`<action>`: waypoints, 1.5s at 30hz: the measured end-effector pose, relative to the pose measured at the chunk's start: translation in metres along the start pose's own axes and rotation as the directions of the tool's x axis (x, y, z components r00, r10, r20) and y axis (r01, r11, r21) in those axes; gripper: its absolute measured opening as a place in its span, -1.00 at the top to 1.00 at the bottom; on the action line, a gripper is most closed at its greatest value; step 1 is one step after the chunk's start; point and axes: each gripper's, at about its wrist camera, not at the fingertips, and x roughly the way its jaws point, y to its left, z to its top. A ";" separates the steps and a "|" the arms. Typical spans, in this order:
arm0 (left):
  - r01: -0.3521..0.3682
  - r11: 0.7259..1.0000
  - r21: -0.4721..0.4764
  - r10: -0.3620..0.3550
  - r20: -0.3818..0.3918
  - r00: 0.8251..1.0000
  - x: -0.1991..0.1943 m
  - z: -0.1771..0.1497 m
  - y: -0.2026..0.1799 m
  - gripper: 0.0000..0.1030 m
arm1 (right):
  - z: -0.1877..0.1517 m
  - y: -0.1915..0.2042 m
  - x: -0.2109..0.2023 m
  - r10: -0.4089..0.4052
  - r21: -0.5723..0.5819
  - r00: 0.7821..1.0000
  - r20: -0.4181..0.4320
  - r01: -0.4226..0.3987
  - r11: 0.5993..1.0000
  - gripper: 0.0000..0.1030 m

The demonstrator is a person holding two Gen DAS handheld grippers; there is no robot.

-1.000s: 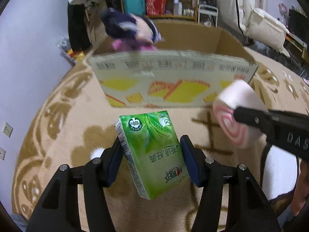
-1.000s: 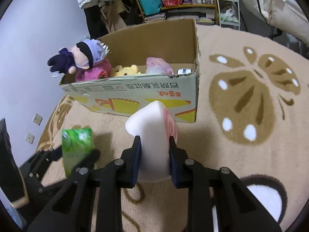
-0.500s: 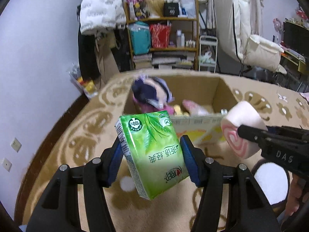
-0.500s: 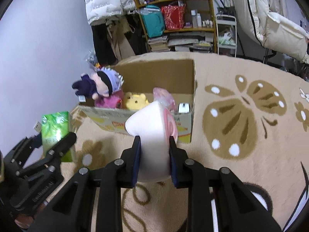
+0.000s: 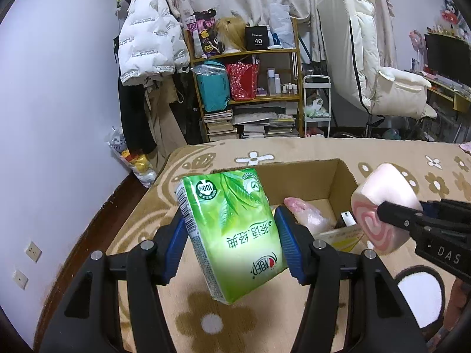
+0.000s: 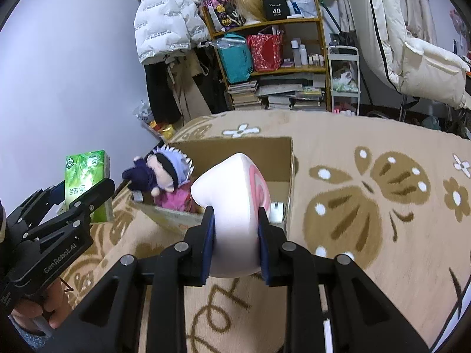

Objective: Organize soft objects
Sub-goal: 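Carry the tissue pack with the left tool while the right tool carries the cushion over the box, then open the left tool dropping the tissue pack in while the right tool releases the cushion inside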

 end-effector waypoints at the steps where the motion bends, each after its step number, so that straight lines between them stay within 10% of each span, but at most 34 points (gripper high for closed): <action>1: -0.007 1.000 0.009 0.006 0.004 1.000 0.001 0.002 -0.001 -0.12 | 0.003 0.000 0.000 -0.002 0.000 1.000 0.005 0.002 1.000 0.46; 22: -0.021 1.000 -0.007 0.021 -0.033 0.999 0.051 0.043 -0.018 -0.12 | 0.050 0.007 0.036 -0.121 -0.072 0.992 0.033 0.123 0.990 0.42; 45: 0.019 0.997 0.074 -0.010 -0.126 0.992 0.101 0.032 -0.052 -0.34 | 0.049 -0.047 0.078 0.008 0.098 1.000 -0.029 -0.006 0.995 0.24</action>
